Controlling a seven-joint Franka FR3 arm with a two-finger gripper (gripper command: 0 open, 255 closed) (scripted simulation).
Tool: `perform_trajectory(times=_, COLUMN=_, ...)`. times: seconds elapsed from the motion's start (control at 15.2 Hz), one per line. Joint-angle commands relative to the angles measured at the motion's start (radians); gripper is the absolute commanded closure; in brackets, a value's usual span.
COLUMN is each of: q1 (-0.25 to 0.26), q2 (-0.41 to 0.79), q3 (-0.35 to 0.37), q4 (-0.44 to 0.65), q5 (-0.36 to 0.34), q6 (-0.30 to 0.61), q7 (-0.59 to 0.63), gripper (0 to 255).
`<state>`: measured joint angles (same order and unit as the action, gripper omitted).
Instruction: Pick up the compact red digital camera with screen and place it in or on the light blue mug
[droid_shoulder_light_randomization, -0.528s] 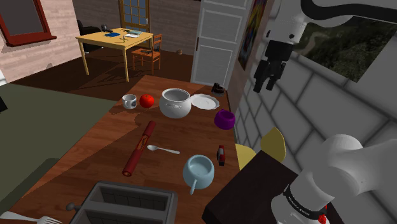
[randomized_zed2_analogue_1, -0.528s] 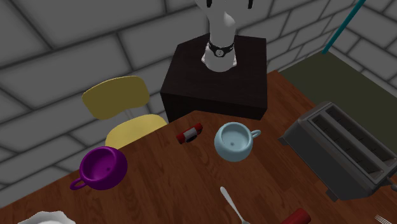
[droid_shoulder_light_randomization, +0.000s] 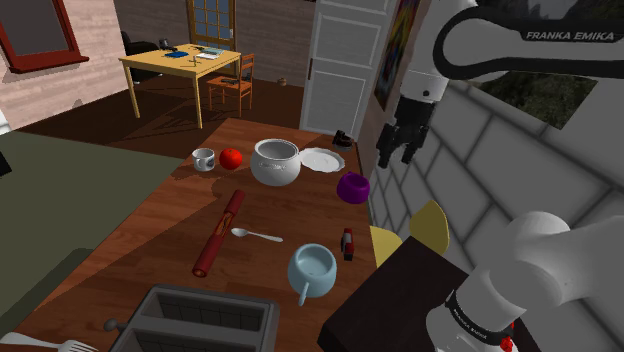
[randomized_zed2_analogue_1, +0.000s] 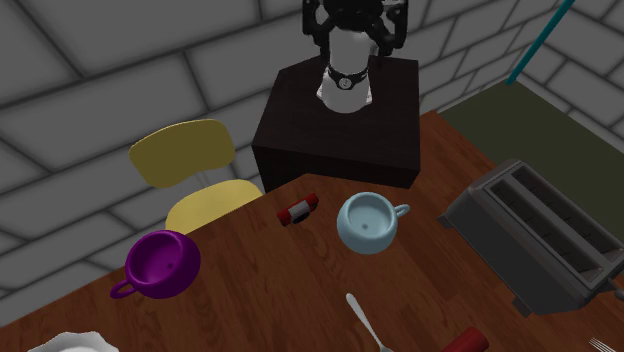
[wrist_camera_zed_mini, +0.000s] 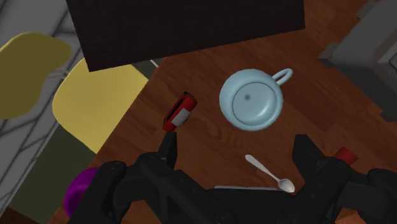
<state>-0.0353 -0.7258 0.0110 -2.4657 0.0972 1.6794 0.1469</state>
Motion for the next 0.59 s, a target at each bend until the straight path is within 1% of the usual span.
perform_trajectory(times=0.0, q1=-0.013, q2=0.033, q3=0.008, q4=-0.048, q5=-0.002, q6=0.081, q7=0.024, gripper=0)
perform_trajectory(times=0.26, q1=-0.034, q2=0.109, q3=0.028, q4=-0.124, q5=-0.003, q6=0.230, q7=0.078, gripper=0)
perform_trajectory(times=0.53, q1=-0.057, q2=0.213, q3=0.045, q4=-0.178, q5=-0.006, q6=0.385, q7=0.133, gripper=0)
